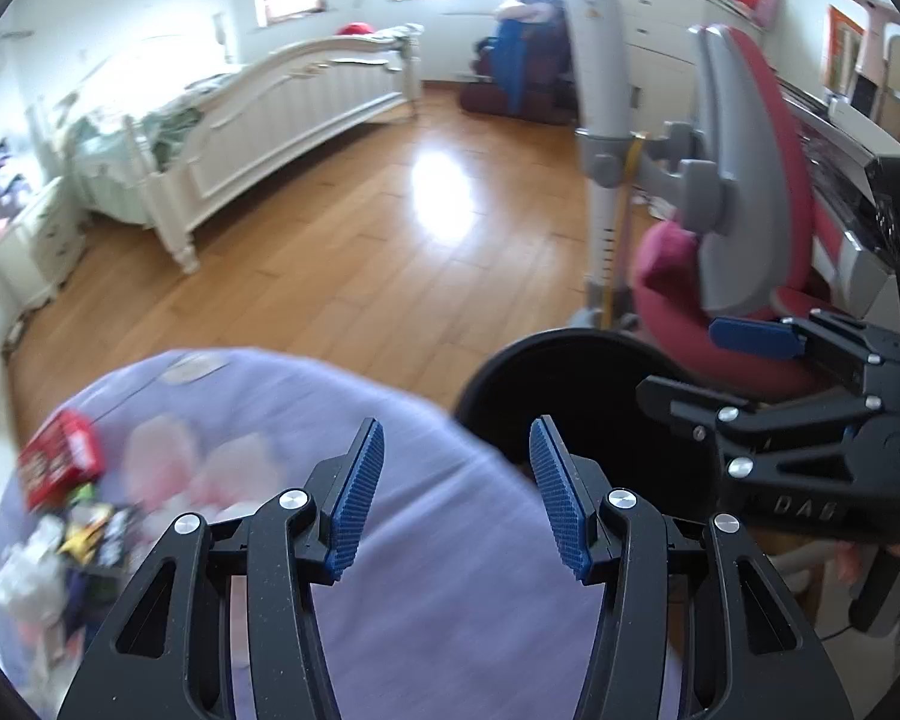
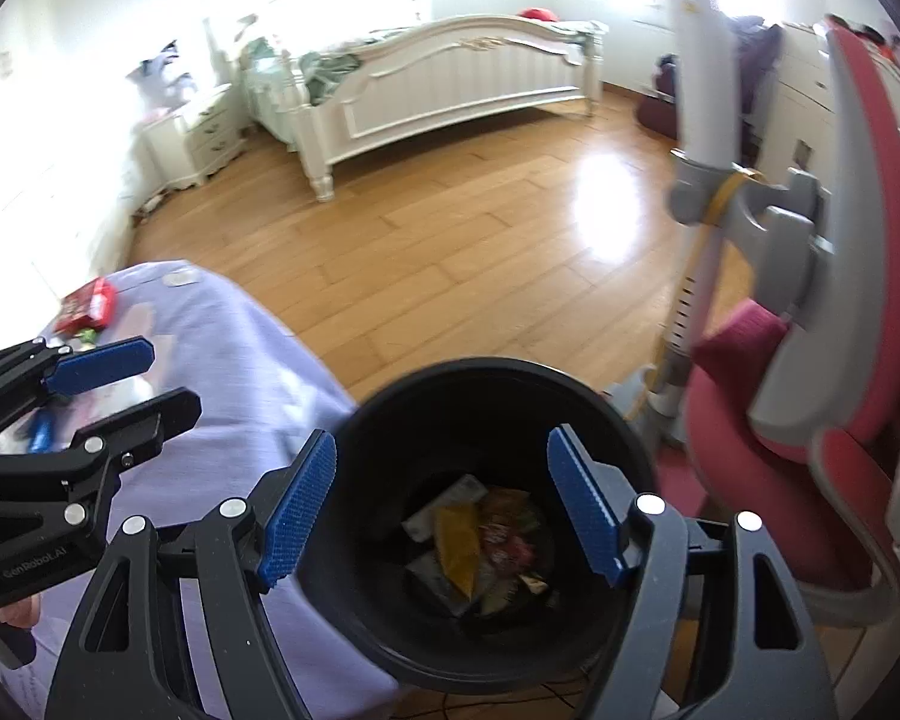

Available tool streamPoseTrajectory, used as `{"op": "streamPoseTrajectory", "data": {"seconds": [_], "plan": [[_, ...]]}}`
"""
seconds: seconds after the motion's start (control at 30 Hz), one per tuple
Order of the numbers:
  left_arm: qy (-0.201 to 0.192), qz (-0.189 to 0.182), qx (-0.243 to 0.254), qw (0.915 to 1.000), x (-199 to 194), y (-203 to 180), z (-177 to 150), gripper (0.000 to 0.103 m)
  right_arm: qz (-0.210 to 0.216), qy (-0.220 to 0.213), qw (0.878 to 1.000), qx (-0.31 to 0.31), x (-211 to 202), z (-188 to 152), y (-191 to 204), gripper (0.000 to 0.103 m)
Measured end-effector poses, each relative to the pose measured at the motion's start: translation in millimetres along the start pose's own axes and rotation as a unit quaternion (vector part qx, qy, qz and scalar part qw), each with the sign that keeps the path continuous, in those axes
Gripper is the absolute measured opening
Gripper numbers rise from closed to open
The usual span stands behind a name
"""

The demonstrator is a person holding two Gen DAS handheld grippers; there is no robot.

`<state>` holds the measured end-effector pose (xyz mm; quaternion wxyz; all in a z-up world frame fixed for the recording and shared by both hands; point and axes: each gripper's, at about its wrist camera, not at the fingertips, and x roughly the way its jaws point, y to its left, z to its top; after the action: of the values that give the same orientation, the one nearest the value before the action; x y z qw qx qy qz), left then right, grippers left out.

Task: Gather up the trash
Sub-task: 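Open both tools over the bin to drop the wrapper and red box, then grasp the clear plastic tray edge with the left tool while the right tool grasps the black barcode card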

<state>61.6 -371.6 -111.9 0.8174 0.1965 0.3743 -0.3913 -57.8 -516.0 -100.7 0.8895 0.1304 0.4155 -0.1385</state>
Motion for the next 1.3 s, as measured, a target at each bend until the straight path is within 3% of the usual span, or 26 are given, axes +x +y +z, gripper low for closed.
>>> {"op": "streamPoseTrajectory", "data": {"seconds": [0.3,0.6,0.77,0.97,1.17,1.3], "plan": [[-0.010,0.103,-0.062,0.9927,-62.0,99.0,-53.3,0.053,0.068,0.014,0.995,-0.065,18.2,9.8,85.0,0.073],[0.000,0.204,-0.143,0.9685,-113.0,221.8,-112.7,0.056,0.125,0.014,0.982,-0.140,27.2,17.0,170.7,0.073],[0.035,0.211,-0.158,0.9641,-103.0,265.9,-133.1,0.056,0.137,0.016,0.979,-0.150,29.5,16.8,193.6,0.073],[0.057,0.207,-0.151,0.9650,-76.5,282.6,-138.3,0.056,0.143,0.024,0.976,-0.165,34.4,18.3,209.9,0.073],[0.057,0.199,-0.163,0.9647,-68.0,294.3,-138.1,0.022,0.167,0.021,0.962,-0.213,41.8,20.5,237.6,0.070],[0.059,0.207,-0.161,0.9633,-73.8,292.1,-140.3,0.019,0.177,0.025,0.952,-0.248,53.2,20.6,254.8,0.064]]}}
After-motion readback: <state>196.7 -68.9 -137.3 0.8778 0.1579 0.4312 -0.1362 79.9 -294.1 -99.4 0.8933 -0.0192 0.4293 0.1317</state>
